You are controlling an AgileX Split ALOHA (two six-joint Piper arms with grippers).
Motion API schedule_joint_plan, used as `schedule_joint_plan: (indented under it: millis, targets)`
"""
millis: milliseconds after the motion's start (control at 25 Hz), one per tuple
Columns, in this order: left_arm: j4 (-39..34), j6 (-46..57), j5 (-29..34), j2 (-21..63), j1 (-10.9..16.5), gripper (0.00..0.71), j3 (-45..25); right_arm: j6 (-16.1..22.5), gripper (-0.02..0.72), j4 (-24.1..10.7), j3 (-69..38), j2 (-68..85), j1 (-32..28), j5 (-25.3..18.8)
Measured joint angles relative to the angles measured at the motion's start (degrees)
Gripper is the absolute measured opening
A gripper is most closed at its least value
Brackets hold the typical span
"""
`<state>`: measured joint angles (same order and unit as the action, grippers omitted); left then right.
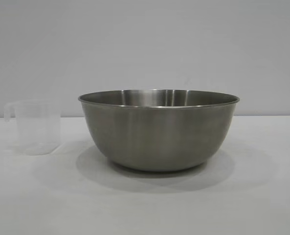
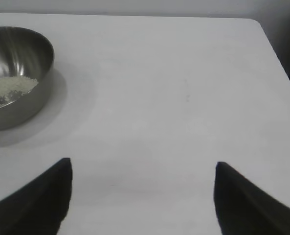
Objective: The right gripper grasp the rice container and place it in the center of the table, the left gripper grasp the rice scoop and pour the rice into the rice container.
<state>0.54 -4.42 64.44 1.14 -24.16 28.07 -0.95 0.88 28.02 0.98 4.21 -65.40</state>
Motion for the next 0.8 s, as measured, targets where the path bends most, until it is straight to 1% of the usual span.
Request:
schedule_joint_plan:
  millis: [280,360,440,560,680,800]
  targets:
    - [0.00,0.00,-0.07,0.00,0.00,0.456,0.00,0.00,0.537,0.00,0.00,0.00,0.00,0.00]
    - [-0.04,0.00,-0.07,0.00,1.00,0.456,0.00,0.00,0.537,0.00,0.00,0.00,0.00,0.00]
    - [-0.04,0.00,-0.12,0.00,3.85,0.456,0.00,0.00,0.537,0.00,0.00,0.00,0.00,0.00]
    - [-0.04,0.00,-0.12,0.00,10.31,0.456,0.00,0.00,0.537,0.00,0.00,0.00,0.00,0.00]
    - [-0.04,0.00,-0.12,0.00,17.70,0.456,0.00,0.00,0.537,0.00,0.00,0.00,0.00,0.00]
    - [-0.04,0.00,-0.12,0.00,23.47,0.456,0.00,0.00,0.537,0.00,0.00,0.00,0.00,0.00]
